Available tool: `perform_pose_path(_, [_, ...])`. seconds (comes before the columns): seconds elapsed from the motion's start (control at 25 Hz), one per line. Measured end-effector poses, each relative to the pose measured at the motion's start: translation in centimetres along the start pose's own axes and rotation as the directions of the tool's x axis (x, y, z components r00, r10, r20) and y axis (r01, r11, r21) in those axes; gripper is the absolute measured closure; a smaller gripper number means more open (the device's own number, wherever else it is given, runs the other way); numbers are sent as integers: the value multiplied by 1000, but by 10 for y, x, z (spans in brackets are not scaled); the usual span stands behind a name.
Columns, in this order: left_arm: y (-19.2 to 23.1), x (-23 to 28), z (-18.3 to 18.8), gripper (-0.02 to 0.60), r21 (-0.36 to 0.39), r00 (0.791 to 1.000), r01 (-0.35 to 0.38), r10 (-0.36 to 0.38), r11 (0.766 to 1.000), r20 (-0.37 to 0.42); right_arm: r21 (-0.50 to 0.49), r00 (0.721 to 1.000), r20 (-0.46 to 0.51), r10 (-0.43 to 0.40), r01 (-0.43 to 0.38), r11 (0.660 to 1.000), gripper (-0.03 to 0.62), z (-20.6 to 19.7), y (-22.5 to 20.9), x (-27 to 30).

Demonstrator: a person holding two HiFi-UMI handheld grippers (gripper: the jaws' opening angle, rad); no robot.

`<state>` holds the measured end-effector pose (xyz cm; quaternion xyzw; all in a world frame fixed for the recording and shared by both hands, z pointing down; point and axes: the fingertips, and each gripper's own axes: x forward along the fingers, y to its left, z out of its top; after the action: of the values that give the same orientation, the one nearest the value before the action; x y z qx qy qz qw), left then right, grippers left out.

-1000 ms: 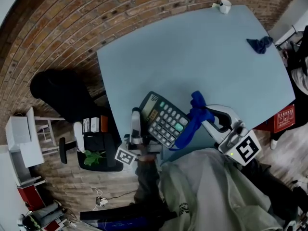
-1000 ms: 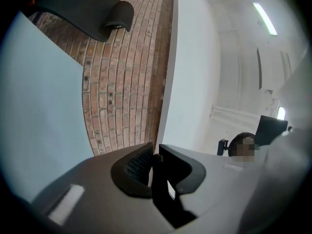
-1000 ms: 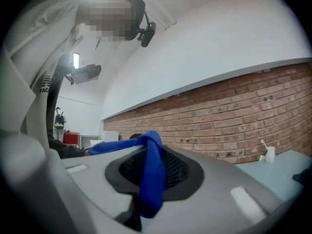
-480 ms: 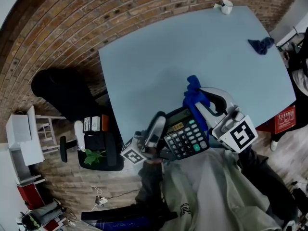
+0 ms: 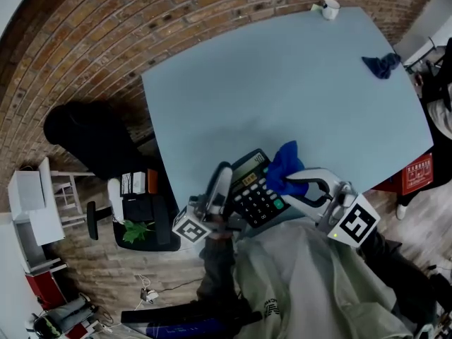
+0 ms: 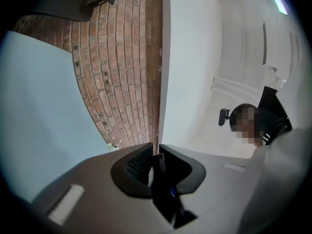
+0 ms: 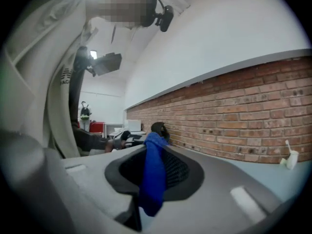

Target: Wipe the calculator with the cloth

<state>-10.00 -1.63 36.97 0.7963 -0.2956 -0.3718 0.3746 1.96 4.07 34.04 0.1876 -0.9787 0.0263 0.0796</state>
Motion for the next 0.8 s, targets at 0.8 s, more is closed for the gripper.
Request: perform_pose_path(0.8, [-10, 13, -46, 541, 132, 977, -15, 43, 991, -210, -82, 965, -55, -258, 253, 964, 519, 7, -70, 39])
